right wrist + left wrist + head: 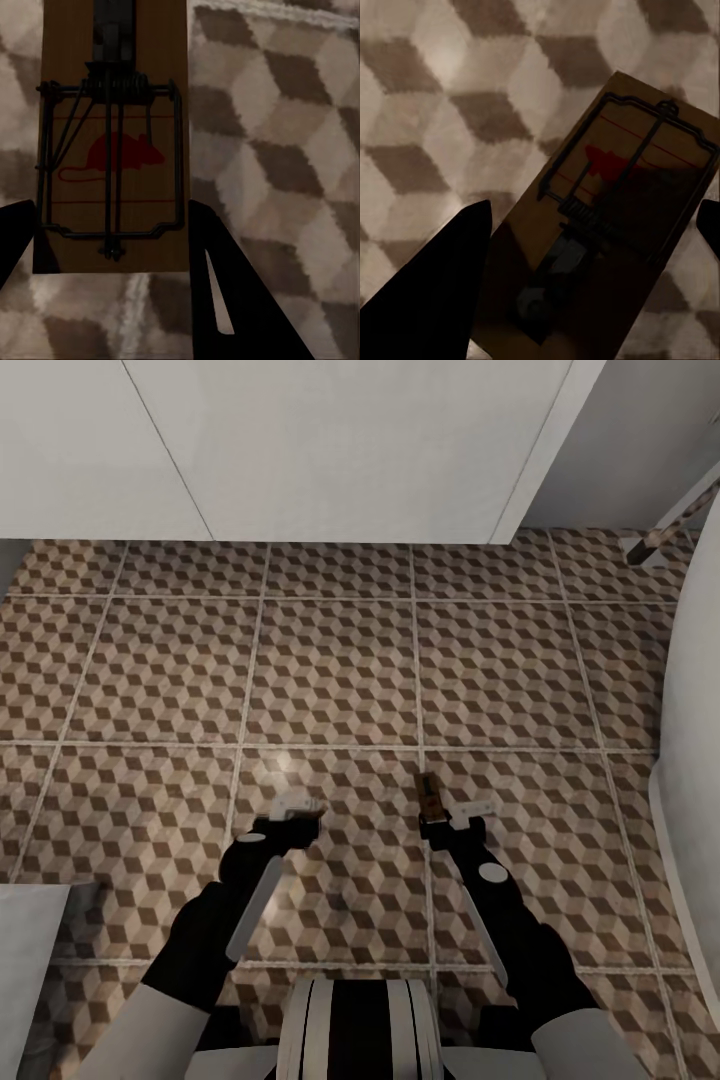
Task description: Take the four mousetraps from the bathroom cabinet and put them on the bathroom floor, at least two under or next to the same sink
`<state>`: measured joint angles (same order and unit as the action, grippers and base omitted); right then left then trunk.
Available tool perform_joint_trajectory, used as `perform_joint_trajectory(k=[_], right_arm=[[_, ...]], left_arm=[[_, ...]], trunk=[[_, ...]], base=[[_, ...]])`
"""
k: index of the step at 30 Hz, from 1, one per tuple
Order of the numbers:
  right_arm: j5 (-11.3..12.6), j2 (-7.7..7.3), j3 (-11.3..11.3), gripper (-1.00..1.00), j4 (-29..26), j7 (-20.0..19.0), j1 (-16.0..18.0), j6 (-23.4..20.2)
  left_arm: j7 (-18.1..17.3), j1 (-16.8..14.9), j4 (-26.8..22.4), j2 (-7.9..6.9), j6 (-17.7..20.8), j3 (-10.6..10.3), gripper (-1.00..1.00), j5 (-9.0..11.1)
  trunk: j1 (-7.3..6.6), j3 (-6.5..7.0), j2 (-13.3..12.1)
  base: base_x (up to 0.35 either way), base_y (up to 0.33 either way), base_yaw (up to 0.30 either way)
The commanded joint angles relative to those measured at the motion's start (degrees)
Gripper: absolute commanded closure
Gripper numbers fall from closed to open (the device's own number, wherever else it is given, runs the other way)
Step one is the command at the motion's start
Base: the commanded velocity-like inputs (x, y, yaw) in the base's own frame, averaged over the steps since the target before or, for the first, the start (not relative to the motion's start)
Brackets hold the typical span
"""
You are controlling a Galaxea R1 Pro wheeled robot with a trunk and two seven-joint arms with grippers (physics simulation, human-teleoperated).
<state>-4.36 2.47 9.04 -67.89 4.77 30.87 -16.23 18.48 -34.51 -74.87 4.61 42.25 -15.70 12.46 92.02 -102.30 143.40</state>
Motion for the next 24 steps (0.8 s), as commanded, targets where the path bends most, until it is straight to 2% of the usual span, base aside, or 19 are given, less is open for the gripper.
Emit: perform_joint_trajectory(k=[1,4,6,10,12,13,15,17,20,24], right_arm=[[-0.3,0.01,0.1,1.00,-0.3,0.2,0.0,-1.2],[-0.3,0.06,0.0,1.00,-1.9,0.4,0.0,-5.5],[-0.3,0.09,0.0,1.00,-4.4,0.8,0.0,-10.0],[-0.2,0.15,0.0,1.00,-8.3,1.0,0.0,-16.9],[-0.1,0.16,0.0,1.00,-10.2,1.0,0.0,-20.7],[-0.1,0.16,0.0,1.00,-10.6,1.0,0.0,-21.5],[0.0,0.23,0.0,1.00,-11.6,1.0,0.0,-24.4],[0.1,0.69,0.1,1.00,-12.5,0.9,0.0,-26.5],[0.1,1.51,0.1,1.00,-15.1,0.8,0.0,-28.3],[0.1,1.80,0.1,1.00,-16.6,0.7,0.0,-30.2]], left_arm=[[0.5,0.0,0.6,0.02,0.2,0.3,1.00,0.6],[0.4,0.0,4.1,0.34,0.3,1.2,1.00,0.6],[0.5,0.0,6.7,0.69,0.4,1.5,1.00,0.7],[0.6,0.0,7.7,1.28,1.5,1.6,1.00,0.7],[0.6,0.0,7.8,1.45,5.1,1.7,1.00,0.7],[0.6,0.0,7.7,1.49,6.3,1.7,1.00,0.7],[0.6,0.0,7.2,1.52,11.1,1.9,1.00,0.6],[0.6,0.0,6.7,1.53,13.7,2.5,1.00,0.7],[0.6,0.0,6.3,1.54,15.1,3.2,1.00,0.6],[0.6,0.0,5.2,1.54,15.5,3.4,1.00,0.6]], trunk=[[-0.01,-0.03,0.0],[-0.01,-0.03,0.0],[-0.01,-0.03,0.0],[-0.01,-0.03,0.0],[-0.01,-0.03,0.0],[-0.01,-0.03,0.0],[-0.01,-0.03,0.0],[-0.01,-0.03,0.0],[-0.01,-0.03,0.0],[-0.01,-0.03,0.0]], base=[[0.000,0.000,0.000],[0.000,0.000,0.000],[0.000,0.000,0.000],[0.000,0.000,0.000],[0.000,0.000,0.000],[0.000,0.000,0.000],[0.000,0.000,0.000],[0.000,0.000,0.000],[0.000,0.000,0.000],[0.000,0.000,0.000]])
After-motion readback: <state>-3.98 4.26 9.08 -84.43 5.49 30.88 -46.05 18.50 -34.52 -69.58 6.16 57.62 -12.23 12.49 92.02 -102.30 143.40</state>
